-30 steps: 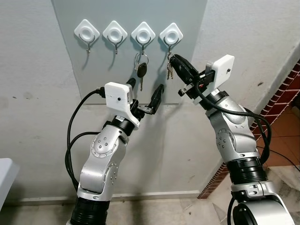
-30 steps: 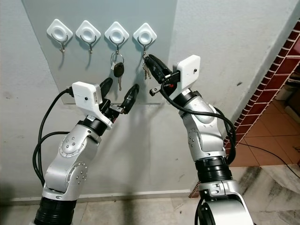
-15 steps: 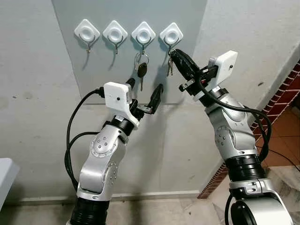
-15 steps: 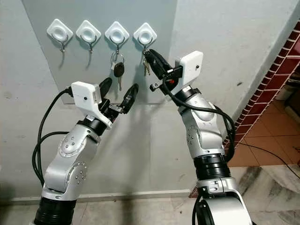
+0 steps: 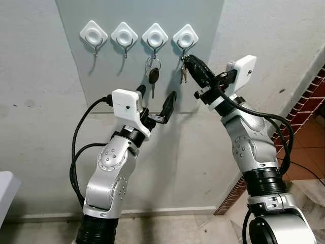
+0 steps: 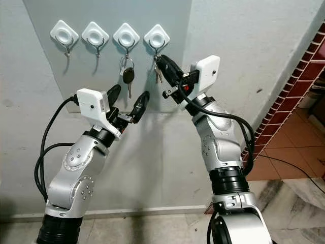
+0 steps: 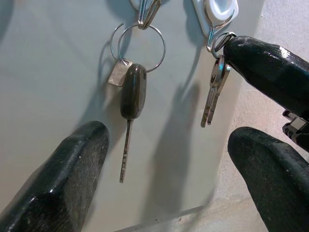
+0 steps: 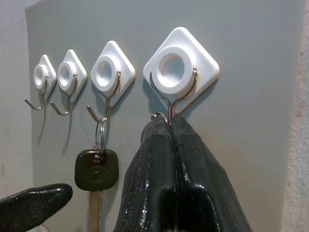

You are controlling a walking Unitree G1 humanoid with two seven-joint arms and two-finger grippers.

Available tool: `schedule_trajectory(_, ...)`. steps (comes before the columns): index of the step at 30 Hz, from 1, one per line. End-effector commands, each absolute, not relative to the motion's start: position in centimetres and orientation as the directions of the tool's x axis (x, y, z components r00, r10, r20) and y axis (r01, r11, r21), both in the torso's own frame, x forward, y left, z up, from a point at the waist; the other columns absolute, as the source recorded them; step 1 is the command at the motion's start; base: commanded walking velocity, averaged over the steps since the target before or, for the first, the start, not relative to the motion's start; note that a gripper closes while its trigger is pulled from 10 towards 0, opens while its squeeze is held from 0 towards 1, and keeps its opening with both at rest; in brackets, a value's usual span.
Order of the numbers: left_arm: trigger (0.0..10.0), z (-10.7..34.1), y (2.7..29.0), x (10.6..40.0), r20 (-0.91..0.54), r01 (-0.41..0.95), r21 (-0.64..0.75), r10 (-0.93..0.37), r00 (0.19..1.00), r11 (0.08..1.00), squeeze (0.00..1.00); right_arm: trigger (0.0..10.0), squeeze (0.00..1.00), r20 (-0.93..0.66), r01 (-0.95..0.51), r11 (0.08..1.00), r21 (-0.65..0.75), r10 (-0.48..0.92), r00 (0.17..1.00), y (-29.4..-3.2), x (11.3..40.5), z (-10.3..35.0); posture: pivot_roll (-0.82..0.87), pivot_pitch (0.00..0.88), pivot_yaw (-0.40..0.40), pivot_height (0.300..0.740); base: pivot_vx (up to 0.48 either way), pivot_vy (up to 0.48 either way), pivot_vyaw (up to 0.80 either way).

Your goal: Hang keys on a hook

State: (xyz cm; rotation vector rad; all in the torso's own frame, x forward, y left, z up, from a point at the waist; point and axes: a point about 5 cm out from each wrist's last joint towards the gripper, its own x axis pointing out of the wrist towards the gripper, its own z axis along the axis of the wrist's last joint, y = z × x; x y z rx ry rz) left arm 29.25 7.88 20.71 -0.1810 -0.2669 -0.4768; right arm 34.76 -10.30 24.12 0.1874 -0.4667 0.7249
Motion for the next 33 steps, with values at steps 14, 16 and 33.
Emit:
schedule_trajectory(14,10.0,20.9,8.1,29.0,0.297,0.467,-0.117,-0.418,0.859,0.877,0.0,10.0,0.75,0.43,-0.647,0.747,0.155,0.538,0.725,-11.6,34.5,21.3,-0.03,0.019,-0.05,0.74,0.0,0.0,0.0)
schedule_trajectory(16,10.0,20.9,8.1,29.0,0.295,0.465,-0.118,-0.416,0.86,0.878,0.0,10.0,1.0,0.431,-0.63,0.757,0.172,0.518,0.739,-11.9,34.4,21.0,-0.03,0.017,-0.05,0.74,0.0,0.0,0.0)
schedule_trajectory(33,10.0,19.6,8.7,29.4,0.259,0.433,-0.116,-0.394,0.882,0.894,0.0,10.0,0.0,0.423,-0.538,0.815,0.215,0.419,0.803,-13.1,33.1,18.9,-0.03,0.0,-0.039,0.74,0.0,0.0,0.0)
